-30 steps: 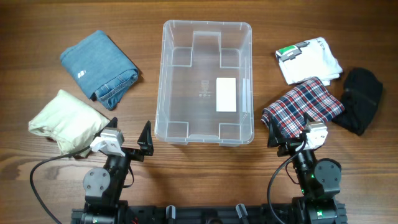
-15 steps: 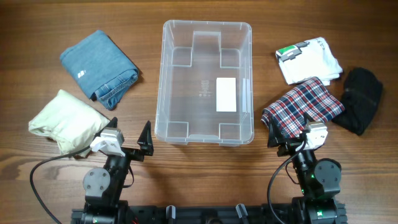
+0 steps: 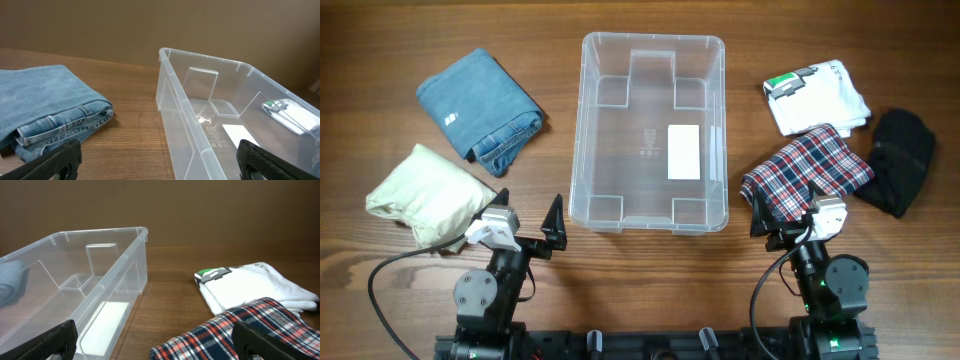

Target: Pack container

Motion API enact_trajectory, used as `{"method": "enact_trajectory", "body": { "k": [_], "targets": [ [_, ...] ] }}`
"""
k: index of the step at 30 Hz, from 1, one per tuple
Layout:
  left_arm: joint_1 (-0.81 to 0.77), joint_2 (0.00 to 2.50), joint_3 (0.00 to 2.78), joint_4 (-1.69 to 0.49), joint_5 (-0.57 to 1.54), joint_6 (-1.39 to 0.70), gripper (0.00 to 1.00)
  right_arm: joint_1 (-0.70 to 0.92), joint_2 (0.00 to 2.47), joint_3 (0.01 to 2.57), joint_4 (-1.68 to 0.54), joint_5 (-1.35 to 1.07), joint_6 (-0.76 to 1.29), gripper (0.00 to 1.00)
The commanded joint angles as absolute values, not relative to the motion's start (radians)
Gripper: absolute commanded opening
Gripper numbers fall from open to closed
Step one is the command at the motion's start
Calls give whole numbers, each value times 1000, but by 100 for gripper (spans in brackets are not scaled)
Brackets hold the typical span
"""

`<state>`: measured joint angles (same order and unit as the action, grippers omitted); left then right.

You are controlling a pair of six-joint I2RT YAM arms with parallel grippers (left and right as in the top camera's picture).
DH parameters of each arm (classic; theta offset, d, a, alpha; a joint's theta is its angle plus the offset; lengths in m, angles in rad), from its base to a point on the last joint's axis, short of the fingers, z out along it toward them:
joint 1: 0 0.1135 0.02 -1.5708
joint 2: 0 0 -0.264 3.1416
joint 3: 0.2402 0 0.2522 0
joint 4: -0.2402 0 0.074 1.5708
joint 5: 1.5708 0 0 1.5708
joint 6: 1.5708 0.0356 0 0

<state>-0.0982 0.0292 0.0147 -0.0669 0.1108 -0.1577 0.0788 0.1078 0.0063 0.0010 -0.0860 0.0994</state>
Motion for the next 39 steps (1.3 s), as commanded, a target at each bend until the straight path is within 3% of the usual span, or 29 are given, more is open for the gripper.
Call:
{"method": "enact_trajectory", "body": {
  "k": [1,17,27,34,39],
  "targets": [
    [-103,33,6,-64,119,-141,100,81,110,6,6,-99,85,100],
    [-103,33,6,-64,119,-141,100,81,110,6,24,-111,94,100],
    [-103,33,6,-64,119,-141,100,81,110,6,49,-216,791,100],
    [-103,33,6,-64,119,-141,100,81,110,39,208,-323,723,100],
    [-103,33,6,-64,119,-141,100,81,113,221,84,-348,489,100]
  ]
}}
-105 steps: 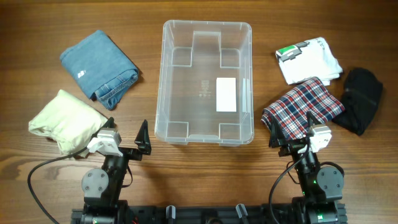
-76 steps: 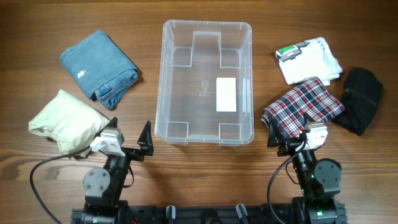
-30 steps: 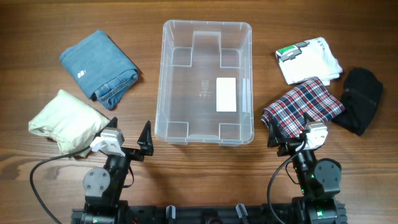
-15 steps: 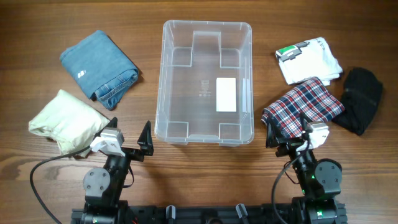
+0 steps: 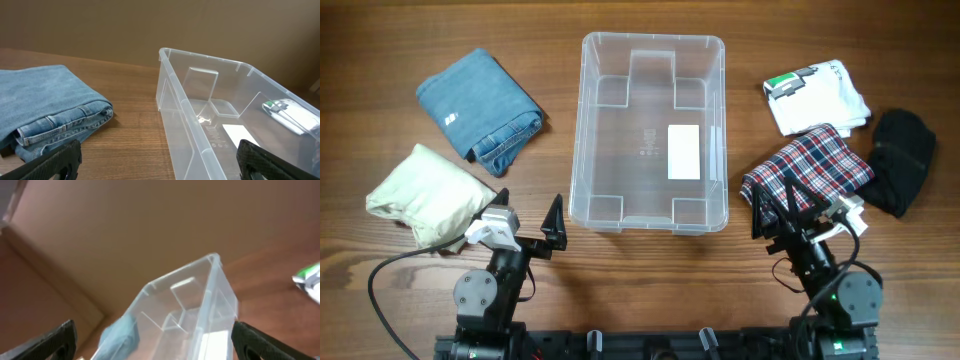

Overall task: Pack container
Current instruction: 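Reach the right gripper to the plaid shirt and grasp its edge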

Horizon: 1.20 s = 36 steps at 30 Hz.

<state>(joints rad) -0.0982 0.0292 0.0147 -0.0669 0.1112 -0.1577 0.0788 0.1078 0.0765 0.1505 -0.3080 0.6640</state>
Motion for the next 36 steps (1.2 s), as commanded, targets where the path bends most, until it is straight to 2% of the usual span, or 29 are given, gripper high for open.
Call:
{"method": "enact_trajectory", "body": {
  "k": [1,5,13,17,22,29,36],
  "targets": [
    [-103,33,6,-64,119,-141,100,81,120,268,24,-336,442,100],
    [-103,33,6,-64,119,-141,100,81,206,484,-281,-212,330,100],
    [-103,33,6,-64,119,-141,100,81,508,833,-749,73,342,100],
    [-103,33,6,-64,119,-141,100,81,687,930,-917,98,311,100],
    [-103,33,6,-64,119,-141,100,51,881,945,-1027,180,290,100],
    [-103,33,6,-64,119,-141,100,-80,1102,945,-1019,100,304,100],
    [-103,33,6,-64,119,-141,100,-280,1196,944,-962,-48,395,100]
  ]
}}
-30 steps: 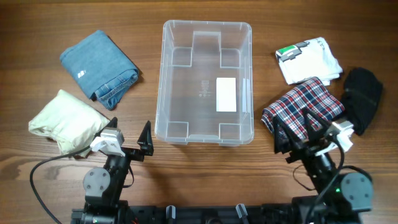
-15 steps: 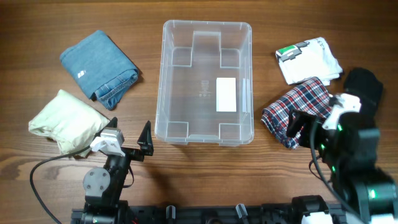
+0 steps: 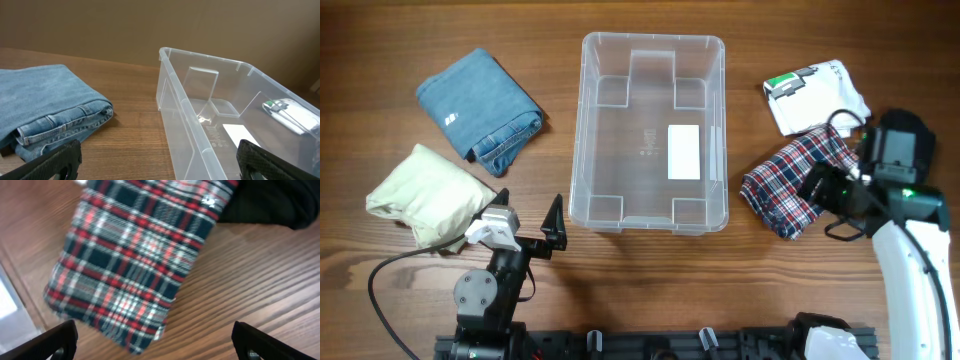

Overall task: Pack container
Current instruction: 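Reach the right gripper to the plaid shirt and grasp its edge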

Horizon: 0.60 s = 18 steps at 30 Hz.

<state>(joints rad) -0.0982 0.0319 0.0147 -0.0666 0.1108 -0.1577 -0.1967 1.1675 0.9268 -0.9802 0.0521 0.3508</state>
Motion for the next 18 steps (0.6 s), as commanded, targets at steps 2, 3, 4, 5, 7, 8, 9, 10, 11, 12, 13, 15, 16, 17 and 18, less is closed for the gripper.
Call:
{"method": "enact_trajectory", "body": {
  "k": [2,3,4,5,7,8,9,10,11,12,13,15,16,17,18],
  "targets": [
    [-103,33,6,-64,119,-141,100,-319,1217,944,-952,-75,396,100],
    [-103,33,6,-64,119,-141,100,-331,1228,943,-949,-80,395,100],
    [-103,33,6,-64,119,-141,100,-337,1238,942,-946,-80,395,100],
    [-103,33,6,-64,119,-141,100,-338,1252,941,-943,-80,395,100],
    [-103,33,7,-64,119,-141,100,-339,1285,941,-931,-75,397,100],
    [-103,33,7,-64,119,-141,100,-343,1296,941,-922,-75,411,100],
    [-103,33,6,-64,119,-141,100,-350,1307,941,-916,-72,433,100],
    [-103,33,7,-64,119,-141,100,-361,1320,941,-907,-72,448,100],
    [-103,33,6,-64,119,-141,100,-376,1335,941,-901,-72,448,100],
    [-103,33,6,-64,119,-141,100,-389,1348,941,-899,-73,448,100],
    [-103,33,6,-64,119,-141,100,-404,1362,940,-899,-72,447,100],
    [-103,33,7,-64,119,-141,100,-432,1390,939,-897,-80,445,100],
    [-103,33,6,-64,119,-141,100,-440,1403,933,-888,-94,444,100],
    [-103,33,6,-64,119,-141,100,-444,1414,918,-867,-111,438,100],
    [-103,33,6,-64,119,-141,100,-444,1419,905,-849,-125,431,100]
  ]
}}
